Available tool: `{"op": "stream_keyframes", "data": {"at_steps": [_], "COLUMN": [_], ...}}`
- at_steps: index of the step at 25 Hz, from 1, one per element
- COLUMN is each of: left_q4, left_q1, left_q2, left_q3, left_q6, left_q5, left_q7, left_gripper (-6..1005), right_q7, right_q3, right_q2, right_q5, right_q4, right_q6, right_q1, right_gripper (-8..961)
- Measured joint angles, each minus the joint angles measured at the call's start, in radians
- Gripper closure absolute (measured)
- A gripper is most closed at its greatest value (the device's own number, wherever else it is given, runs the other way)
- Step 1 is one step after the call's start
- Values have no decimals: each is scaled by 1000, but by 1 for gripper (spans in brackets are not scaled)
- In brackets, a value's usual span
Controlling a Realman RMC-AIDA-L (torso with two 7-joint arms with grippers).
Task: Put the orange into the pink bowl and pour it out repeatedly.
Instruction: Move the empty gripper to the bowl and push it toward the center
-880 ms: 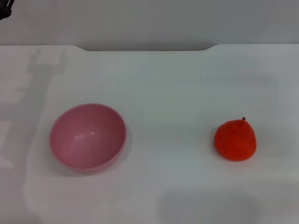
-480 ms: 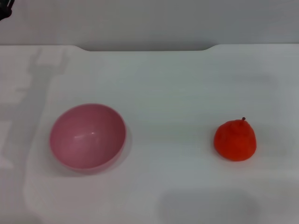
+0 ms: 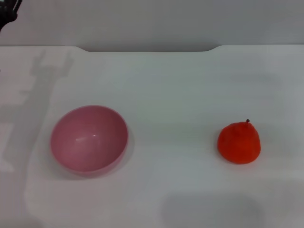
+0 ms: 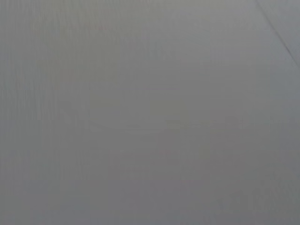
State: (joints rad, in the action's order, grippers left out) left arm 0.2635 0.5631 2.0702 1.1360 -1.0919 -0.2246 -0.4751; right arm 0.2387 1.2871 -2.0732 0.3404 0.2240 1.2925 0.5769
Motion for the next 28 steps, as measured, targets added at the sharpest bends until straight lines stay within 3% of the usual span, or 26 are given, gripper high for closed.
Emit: {"op": "stream_keyframes", "data": {"at_steps": [7, 11, 21, 28], "left_q4": [77, 167, 355, 420], "left_q1": [-24, -56, -93, -109], "left_q2": [-19, -30, -105, -155], "left_q3": [112, 122, 112, 60], "left_q6": [7, 29, 10, -128], "left_q5": [-26, -135, -524, -643], "left_q7": [-133, -264, -746, -979], "left_gripper": [214, 215, 215, 215], "right_q7": [0, 1, 1, 0], "right_q3": [-6, -10, -11, -3], "right_q2": [2, 2, 12, 15], "right_q5": [2, 2, -2, -3], "right_q4": [4, 4, 6, 6], "right_q6": [-7, -7, -10, -34], "right_q1": [5, 5, 19, 41], "right_gripper": [348, 348, 348, 348]}}
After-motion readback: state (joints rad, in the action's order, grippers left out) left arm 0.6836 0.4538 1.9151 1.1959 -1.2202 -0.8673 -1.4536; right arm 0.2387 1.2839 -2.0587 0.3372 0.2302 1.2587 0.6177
